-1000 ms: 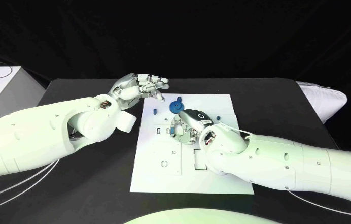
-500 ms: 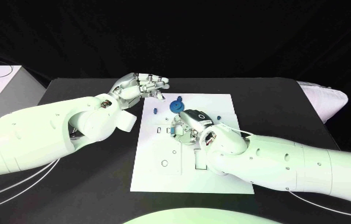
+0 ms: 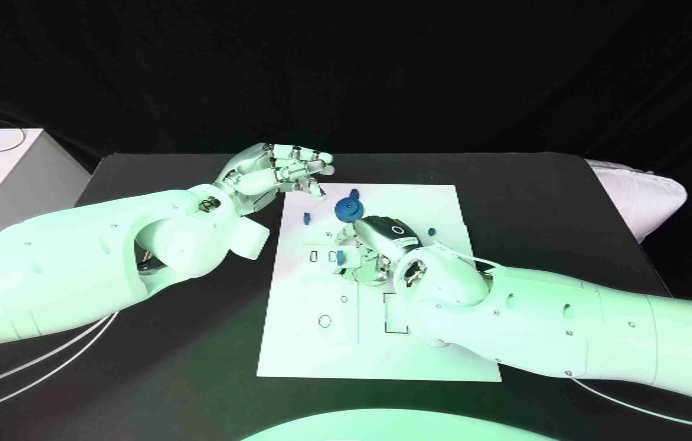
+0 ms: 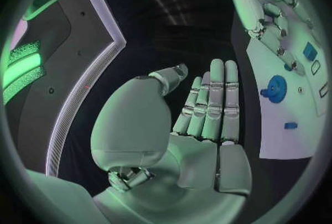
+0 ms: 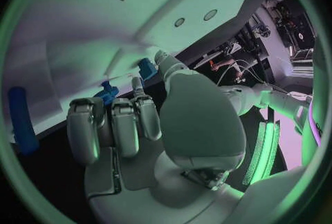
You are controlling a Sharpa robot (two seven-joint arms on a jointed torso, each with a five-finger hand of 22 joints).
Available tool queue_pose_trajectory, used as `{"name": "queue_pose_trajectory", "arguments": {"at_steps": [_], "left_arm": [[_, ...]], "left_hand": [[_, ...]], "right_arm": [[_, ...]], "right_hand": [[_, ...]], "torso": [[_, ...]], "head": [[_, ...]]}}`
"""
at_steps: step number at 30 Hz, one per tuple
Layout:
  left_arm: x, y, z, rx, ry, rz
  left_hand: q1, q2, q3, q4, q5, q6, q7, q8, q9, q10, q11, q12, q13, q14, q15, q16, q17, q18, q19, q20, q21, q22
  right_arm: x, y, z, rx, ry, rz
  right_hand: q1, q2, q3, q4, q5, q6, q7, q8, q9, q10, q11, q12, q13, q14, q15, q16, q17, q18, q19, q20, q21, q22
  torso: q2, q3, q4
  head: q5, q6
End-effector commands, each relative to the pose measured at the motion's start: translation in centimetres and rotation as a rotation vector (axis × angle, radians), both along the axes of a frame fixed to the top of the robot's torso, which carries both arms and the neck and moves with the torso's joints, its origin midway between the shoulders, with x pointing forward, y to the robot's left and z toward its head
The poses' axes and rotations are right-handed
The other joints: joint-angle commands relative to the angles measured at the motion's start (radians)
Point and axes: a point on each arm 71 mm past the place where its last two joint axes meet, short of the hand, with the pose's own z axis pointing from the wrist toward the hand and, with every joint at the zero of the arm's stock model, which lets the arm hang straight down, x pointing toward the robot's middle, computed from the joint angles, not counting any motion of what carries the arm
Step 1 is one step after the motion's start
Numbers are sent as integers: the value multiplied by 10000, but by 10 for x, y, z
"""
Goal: Assemble the parts on the task board
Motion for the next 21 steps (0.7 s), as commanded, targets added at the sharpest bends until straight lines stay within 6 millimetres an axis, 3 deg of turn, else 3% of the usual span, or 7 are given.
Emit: {"name": "queue_pose_trajectory", "arguments": {"at_steps": [1,6,12,14,17,20,21], "left_arm": [[-1,-1,0,63,-74,-236],[1,1,-2,673,-143,-131],[7,8,-9,1753,60,329],[10,12,-13,2315,349,501],[11,16,-18,3288,630,437],[12,14,-21,4622,767,-62],[13,14,-22,5008,800,-225]], "left_hand": [[-32,41,-39,-17,-40,-87,206,5,-16,-71,-29,-33,11,-81,12,36,-9,32,-69,30,39,10],[-186,-9,-118,53,-44,11,108,83,7,396,-148,226,137,58,-68,203,23,54,-92,22,143,63],[-343,-115,-387,88,-37,462,-294,511,226,1512,-617,1383,767,784,-465,1365,631,77,321,-246,622,281],[-441,-168,-661,126,-15,719,-537,820,426,1922,-926,2535,1537,1476,-726,2533,1275,75,864,-503,1237,590],[-688,-140,-697,466,-1,599,-611,1306,835,1031,-1028,4873,3368,2061,-838,4424,3307,52,915,-683,1988,1045],[-862,-254,-735,703,-21,640,-770,1867,1288,712,-1117,6065,4224,2651,-950,5337,4508,62,958,-747,2384,1272],[-1155,-187,-846,993,-27,800,-880,2158,1508,848,-1181,6477,4470,3095,-976,5885,5330,3,1303,-788,2779,1743]], "right_arm": [[-4,0,4,419,-267,89],[-10,-5,10,737,-347,89],[-11,-16,27,1224,-410,138],[-8,-23,36,1599,-178,244],[-1,-35,48,2159,519,229],[11,-51,60,2661,1330,62],[14,-56,63,2798,1505,-19]], "right_hand": [[429,-29,-1003,688,-18,-134,46,-132,-66,-38,78,-72,1496,1028,73,14,2576,48,644,92,-95,2095],[486,-28,-1130,733,-12,-142,51,-150,-77,-28,86,-56,1502,1024,78,8,2561,48,645,96,-97,2096],[656,123,-1089,716,99,34,8,-74,-53,68,53,69,1585,1032,58,18,2589,33,681,87,-40,2142],[791,242,-971,687,232,218,-42,35,-16,117,10,135,1631,1037,26,25,2608,29,691,67,-25,2155],[1461,407,-508,522,704,225,-71,108,-20,20,-38,39,1547,1015,-31,-5,2527,96,552,2,-284,1972],[1688,462,-212,461,763,243,-65,175,-15,16,-36,52,1552,1019,-29,1,2545,107,528,-4,-331,1944],[1716,471,-148,453,770,260,-66,200,-10,13,-39,51,1550,1019,-31,0,2543,109,522,-4,-343,1936]], "torso": [[-8,5,11],[-40,-1,4],[-120,30,-47],[-163,46,-69],[-225,65,-85],[-299,87,-68],[-314,90,-68]], "head": [[6,5],[-30,12],[-50,71],[-44,78],[-34,76],[-50,40],[-39,18]]}}
